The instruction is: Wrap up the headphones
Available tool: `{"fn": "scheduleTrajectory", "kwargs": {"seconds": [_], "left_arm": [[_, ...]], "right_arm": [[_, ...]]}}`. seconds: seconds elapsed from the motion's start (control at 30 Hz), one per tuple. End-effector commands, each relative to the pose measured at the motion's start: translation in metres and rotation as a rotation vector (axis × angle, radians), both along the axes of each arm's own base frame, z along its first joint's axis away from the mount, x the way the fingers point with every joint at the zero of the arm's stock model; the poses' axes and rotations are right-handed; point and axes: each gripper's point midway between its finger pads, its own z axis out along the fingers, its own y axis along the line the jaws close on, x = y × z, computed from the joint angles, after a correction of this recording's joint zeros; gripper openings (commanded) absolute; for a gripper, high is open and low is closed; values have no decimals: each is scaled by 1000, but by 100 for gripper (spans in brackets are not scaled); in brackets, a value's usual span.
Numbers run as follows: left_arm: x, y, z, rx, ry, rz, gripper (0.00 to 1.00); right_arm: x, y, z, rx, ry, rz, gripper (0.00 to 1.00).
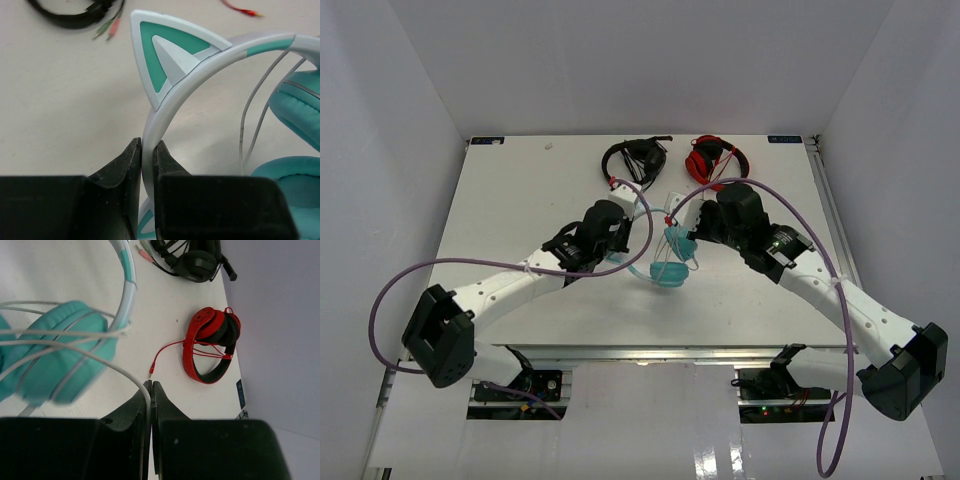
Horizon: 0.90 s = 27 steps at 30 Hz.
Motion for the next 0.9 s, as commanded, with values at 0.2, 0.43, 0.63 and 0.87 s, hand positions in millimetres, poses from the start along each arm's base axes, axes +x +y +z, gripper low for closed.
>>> {"fn": "scheduleTrajectory", "kwargs": {"seconds": [0.2, 0.43, 0.63, 0.87], "left_arm": [[-55, -41, 90, -350, -125, -350, 0], [-61, -43, 92, -432, -93, -333, 0], [-46, -33, 65, -444, -13, -176, 0], [-37, -10, -17, -455, 184, 20, 0]], "right_arm": [[-1, -5, -35, 99, 118, 39, 8], [-20, 13, -39, 324, 334, 170, 12], [-37, 37, -59, 485, 590, 282, 18], [-46, 61, -112, 559, 892, 350, 8]]}}
